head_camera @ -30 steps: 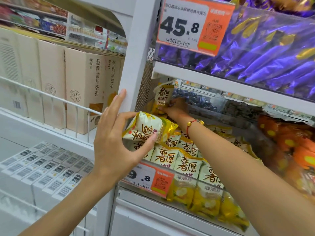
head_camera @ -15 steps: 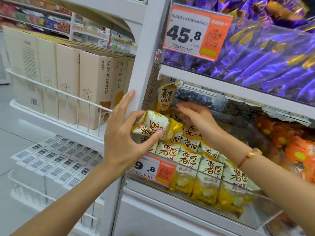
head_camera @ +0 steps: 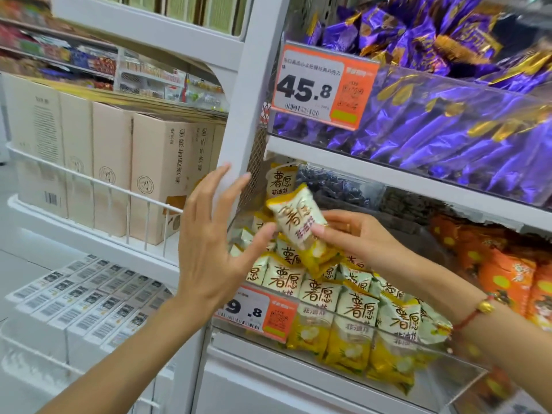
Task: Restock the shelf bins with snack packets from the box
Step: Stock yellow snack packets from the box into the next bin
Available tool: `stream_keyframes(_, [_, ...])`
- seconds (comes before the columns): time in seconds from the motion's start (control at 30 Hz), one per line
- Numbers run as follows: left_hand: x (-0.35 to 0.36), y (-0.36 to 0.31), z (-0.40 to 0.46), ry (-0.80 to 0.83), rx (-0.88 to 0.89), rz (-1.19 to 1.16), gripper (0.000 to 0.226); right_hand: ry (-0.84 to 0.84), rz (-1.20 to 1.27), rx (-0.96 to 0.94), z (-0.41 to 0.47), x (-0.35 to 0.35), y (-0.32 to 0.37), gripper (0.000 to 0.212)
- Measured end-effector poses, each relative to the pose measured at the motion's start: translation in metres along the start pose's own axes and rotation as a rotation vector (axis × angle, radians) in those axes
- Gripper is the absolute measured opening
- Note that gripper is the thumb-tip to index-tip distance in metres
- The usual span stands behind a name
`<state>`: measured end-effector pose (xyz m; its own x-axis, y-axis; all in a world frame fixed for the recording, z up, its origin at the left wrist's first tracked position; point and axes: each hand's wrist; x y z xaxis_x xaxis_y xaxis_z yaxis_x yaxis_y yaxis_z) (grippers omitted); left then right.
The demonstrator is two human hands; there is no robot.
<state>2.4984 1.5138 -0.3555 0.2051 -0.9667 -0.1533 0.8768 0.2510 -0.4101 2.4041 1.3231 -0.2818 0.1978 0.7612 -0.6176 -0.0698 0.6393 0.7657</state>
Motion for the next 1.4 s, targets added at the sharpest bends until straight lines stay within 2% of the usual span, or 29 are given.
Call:
stream_keyframes(0.13, [0.01, 0.011, -0.008, -0.032, -0.124, 0.052, 0.071, -0.215, 0.309, 0.253, 0.034, -0.012, -0.024, 0.034])
stream_keyframes(0.2, [0.012, 0.013, -0.009, -0.019, -0.131, 0.071, 0.074, -0.28, 0.364, 0.306, 0.057, -0.016, -0.03, 0.031])
stream_keyframes(0.33, [0.011, 0.014, -0.009, -0.019, -0.122, 0.106, 0.077, -0.355, 0.236, 0.302, 0.105, -0.01, -0.044, 0.024])
stream_keyframes(0.53, [0.013, 0.014, -0.009, -0.047, -0.12, 0.096, 0.077, -0.445, 0.017, 0.263, 0.14, 0.001, -0.062, 0.033])
stream_keyframes(0.73, [0.012, 0.012, -0.008, -0.059, -0.105, 0.082, 0.076, -0.369, -0.072, 0.185, 0.127, -0.003, -0.064, 0.039])
stream_keyframes(0.9, [0.012, 0.013, -0.009, -0.057, -0.109, 0.082, 0.076, -0.297, -0.267, 0.157, 0.122, -0.004, -0.072, 0.042])
stream_keyframes(1.1, [0.013, 0.013, -0.009, -0.059, -0.119, 0.065, 0.078, -0.317, -0.344, 0.152, 0.129, -0.001, -0.081, 0.037])
stream_keyframes(1.17, [0.012, 0.011, -0.008, -0.054, -0.127, 0.059, 0.078, -0.31, -0.336, 0.171, 0.128, -0.002, -0.08, 0.046])
stream_keyframes(1.3, [0.009, 0.007, -0.007, -0.041, -0.142, 0.075, 0.077, -0.326, -0.334, 0.2, 0.114, -0.003, -0.066, 0.079])
stream_keyframes(1.4, [0.004, 0.001, -0.005, -0.054, -0.079, 0.114, 0.072, -0.319, -0.374, 0.161, 0.076, 0.0, -0.047, 0.07])
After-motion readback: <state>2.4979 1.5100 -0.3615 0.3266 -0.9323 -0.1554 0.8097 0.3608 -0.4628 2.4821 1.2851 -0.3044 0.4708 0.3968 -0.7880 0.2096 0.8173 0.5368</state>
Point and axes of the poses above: each hand's wrist, its own z-axis towards the middle knuckle, its own x-axis out of the palm, y = z × x, and after that the axes turned 6 degrees about -z, right-handed
